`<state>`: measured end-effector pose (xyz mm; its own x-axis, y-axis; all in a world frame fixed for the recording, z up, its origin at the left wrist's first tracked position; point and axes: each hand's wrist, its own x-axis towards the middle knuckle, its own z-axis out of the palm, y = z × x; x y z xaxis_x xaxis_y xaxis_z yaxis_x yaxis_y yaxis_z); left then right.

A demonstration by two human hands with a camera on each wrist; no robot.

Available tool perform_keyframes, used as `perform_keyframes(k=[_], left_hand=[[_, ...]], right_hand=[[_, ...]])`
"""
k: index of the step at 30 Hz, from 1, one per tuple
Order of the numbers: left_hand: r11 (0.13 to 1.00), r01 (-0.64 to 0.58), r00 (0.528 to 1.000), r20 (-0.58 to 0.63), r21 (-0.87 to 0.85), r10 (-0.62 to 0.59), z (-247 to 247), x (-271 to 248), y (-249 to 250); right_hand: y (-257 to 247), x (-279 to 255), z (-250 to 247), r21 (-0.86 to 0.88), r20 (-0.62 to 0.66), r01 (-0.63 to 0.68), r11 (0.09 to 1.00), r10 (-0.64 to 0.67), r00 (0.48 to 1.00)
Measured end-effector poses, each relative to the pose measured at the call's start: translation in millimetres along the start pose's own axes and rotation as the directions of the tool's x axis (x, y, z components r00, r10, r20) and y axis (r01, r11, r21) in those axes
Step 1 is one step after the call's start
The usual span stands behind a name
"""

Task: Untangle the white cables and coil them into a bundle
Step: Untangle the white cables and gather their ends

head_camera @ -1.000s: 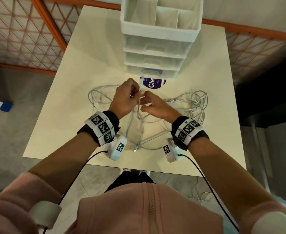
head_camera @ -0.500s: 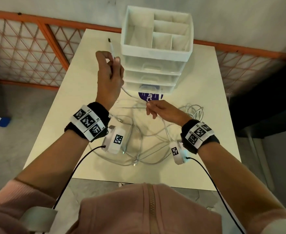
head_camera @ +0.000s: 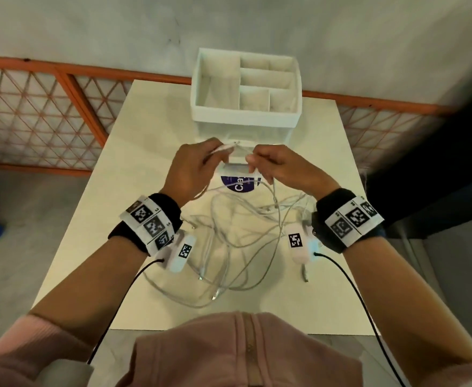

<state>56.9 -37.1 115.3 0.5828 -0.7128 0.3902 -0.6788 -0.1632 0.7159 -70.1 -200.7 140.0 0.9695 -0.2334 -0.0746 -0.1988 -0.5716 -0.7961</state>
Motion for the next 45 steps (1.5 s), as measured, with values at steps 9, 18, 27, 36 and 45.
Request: perform_keyframes(k=[9,18,27,36,45], left_hand=[[0.925,0.322,0.923,-0.285,0.200,-0.259,-50,9,-49],[0.977,0.214,0.958,0.199,-0.006,-0.209,22,-8,-1],[0.998,0.032,0.993,0.112,0.045,-0.037,11,-10,5],[0.998,0.057,0.943,-0.328,0.024,-0.046,-22,-3,-11],[0.892,0.258,0.958,0.022,0.371,-0.286,-7,-35,-55]], right_hand=[[101,-45,-3,-0.219,0.044,-0.313,0.924,0.330,0.943],[26,-13,0,-0.296,0.134,-0.047,0.954,0.090,0.987],[48,-28,6,-0.156,0.056,-0.164,0.974,0.175,0.983],[124,-54,24,-0.270,-0.025,-0.372,0.888,0.379,0.925],[90,-33,-15,-0.067,-0.555,-0.310,0.948,0.223,0.801]])
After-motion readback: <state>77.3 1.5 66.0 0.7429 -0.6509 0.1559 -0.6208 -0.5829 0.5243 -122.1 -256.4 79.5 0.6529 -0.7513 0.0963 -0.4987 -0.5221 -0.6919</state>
